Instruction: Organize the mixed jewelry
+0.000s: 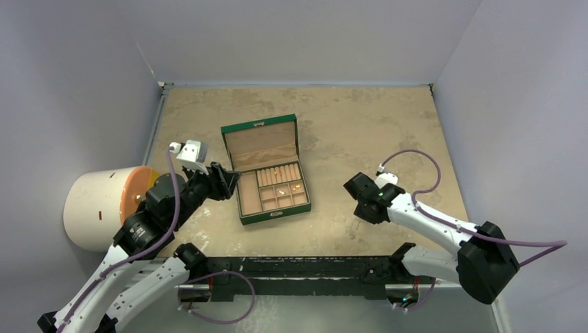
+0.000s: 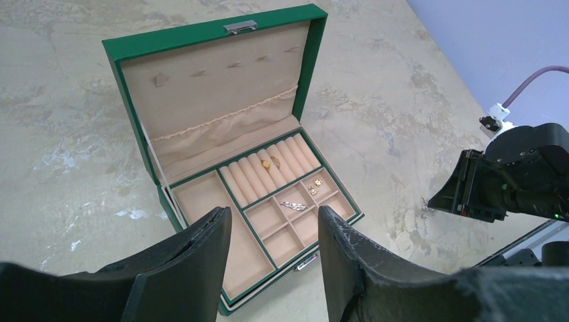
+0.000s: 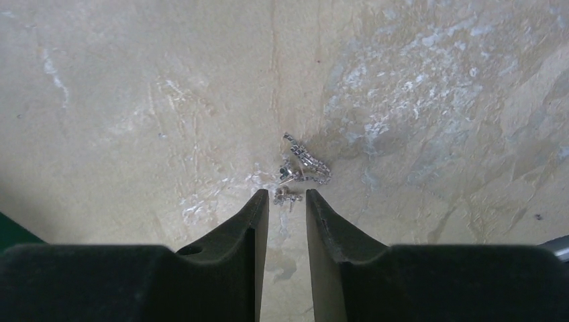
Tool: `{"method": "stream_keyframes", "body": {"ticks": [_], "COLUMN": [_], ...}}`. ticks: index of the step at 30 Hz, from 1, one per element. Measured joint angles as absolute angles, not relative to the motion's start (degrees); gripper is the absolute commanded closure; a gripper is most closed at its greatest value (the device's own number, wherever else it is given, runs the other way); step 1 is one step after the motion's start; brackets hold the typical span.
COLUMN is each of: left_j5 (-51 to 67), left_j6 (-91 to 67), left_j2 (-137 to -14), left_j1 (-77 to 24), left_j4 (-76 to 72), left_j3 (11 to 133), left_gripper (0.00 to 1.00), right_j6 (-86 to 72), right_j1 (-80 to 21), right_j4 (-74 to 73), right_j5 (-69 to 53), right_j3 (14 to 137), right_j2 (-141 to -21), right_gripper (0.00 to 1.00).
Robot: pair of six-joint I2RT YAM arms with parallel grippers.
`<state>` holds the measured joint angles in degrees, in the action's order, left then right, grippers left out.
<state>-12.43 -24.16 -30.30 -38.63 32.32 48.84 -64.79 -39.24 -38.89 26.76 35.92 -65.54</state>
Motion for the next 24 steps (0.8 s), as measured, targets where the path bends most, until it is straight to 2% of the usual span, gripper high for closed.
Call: {"method": "stream_keyframes", "body": {"ticks": [24], "left_j5": [-12.45], "left_j6": [-24.16], "left_j2": [-30.87], "left_j1": [-38.63], "left_j4": [32.29], "left_j3": [48.84], "left_gripper": [0.5], "right_j6": [-67.18], "right_j1": [-29.61], "right_j4": [-31.33], "right_j5": [23.05], "right_j3": [32.29], "right_j2": [-68.9], "right_gripper": [0.71]}}
